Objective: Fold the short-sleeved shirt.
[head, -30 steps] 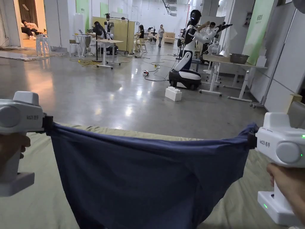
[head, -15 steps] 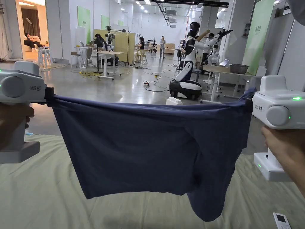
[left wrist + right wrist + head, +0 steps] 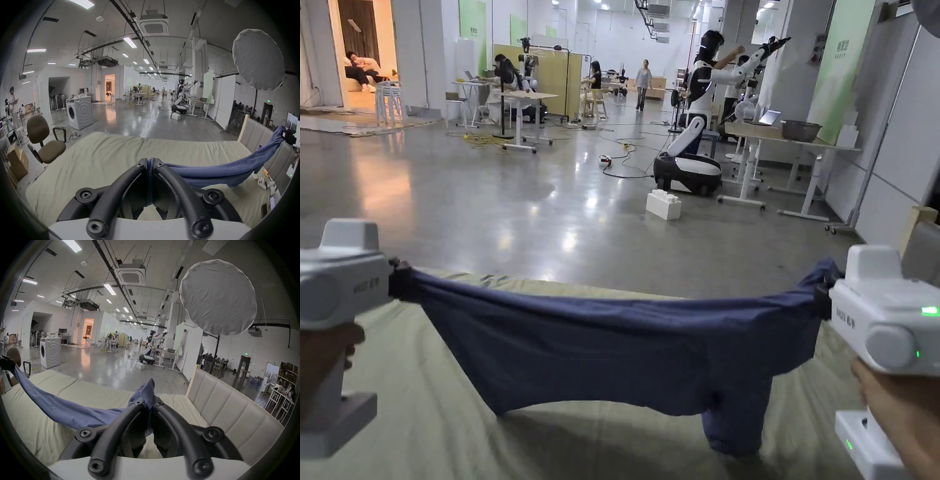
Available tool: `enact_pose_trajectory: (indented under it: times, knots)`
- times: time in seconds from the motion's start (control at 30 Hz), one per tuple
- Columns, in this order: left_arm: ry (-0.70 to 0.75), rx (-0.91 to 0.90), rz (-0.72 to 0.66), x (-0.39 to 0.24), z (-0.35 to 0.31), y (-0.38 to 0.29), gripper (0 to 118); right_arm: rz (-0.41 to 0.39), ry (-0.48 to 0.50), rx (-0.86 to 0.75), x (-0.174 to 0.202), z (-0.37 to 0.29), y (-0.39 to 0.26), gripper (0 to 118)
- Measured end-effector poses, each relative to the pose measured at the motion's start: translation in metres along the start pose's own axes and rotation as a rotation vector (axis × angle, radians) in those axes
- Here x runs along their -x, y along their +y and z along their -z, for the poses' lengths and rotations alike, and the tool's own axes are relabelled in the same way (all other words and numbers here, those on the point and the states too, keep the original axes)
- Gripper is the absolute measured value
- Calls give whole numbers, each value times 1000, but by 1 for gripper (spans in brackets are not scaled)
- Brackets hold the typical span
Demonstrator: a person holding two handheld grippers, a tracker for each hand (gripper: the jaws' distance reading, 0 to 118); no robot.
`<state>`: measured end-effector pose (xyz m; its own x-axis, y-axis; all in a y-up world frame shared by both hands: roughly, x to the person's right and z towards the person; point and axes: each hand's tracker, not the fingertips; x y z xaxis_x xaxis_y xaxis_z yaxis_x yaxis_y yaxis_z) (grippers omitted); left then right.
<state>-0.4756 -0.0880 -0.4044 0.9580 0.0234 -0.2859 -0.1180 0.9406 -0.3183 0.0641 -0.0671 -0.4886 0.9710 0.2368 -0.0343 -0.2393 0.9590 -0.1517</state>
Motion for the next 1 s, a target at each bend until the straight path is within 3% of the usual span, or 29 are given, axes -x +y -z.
enact_pose_trajectory:
  times: [0.27, 0.57, 0.6, 0.73, 0.8, 1.0]
  knots:
    - [-46, 73, -55, 10, -85, -98, 6, -24, 28, 71, -7, -82, -77, 6]
    - [-53, 242, -47, 24, -150, -173, 6, -46, 83, 298, -5, -160, -155, 6]
    - [-54, 276, -37, 24, -154, -181, 6, -78, 69, 310, -3, -167, -162, 6]
    - [-60, 408, 3, 23, -149, -218, 6, -83, 115, 465, 4, -177, -202, 6]
    - [-71, 507, -6, 20, -141, -240, 6, -40, 130, 539, 7, -178, -225, 6]
    - [-85, 677, 70, -2, -115, -288, 6, -119, 129, 693, 24, -165, -280, 6]
